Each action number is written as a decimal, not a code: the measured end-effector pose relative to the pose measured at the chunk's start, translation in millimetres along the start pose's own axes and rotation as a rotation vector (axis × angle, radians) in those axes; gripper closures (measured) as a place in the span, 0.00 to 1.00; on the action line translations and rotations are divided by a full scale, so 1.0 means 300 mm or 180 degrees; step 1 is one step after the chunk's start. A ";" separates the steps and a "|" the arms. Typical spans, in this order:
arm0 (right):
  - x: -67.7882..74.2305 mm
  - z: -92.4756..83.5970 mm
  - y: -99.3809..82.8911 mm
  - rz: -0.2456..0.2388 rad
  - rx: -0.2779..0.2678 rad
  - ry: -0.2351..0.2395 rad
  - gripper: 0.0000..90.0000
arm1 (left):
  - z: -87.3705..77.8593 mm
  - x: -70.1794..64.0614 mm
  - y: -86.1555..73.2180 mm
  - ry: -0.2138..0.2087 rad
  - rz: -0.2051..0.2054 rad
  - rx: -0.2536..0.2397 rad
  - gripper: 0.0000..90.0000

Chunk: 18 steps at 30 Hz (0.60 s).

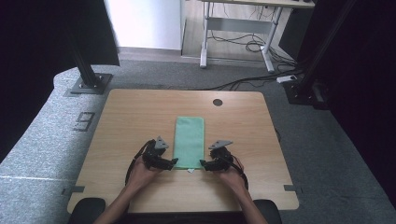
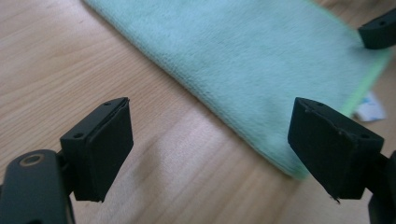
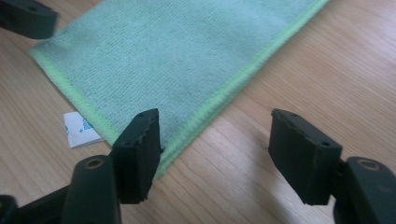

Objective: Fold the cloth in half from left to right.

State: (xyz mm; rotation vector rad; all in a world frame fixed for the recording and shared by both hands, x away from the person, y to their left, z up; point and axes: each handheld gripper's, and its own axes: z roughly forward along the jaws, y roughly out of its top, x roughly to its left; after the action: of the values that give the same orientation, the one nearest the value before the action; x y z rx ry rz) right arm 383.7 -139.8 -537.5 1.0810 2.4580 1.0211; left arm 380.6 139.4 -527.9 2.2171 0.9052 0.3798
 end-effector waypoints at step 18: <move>-0.120 -0.079 -0.091 0.0110 0.0013 -0.0098 0.05 | -0.063 0.061 -0.140 0.0156 -0.0085 0.0298 0.03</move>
State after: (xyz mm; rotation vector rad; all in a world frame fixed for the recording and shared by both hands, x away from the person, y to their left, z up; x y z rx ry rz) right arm 382.2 -190.8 -540.8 1.1359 2.4264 1.0023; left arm 363.4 183.1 -544.0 2.2869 0.9962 0.3880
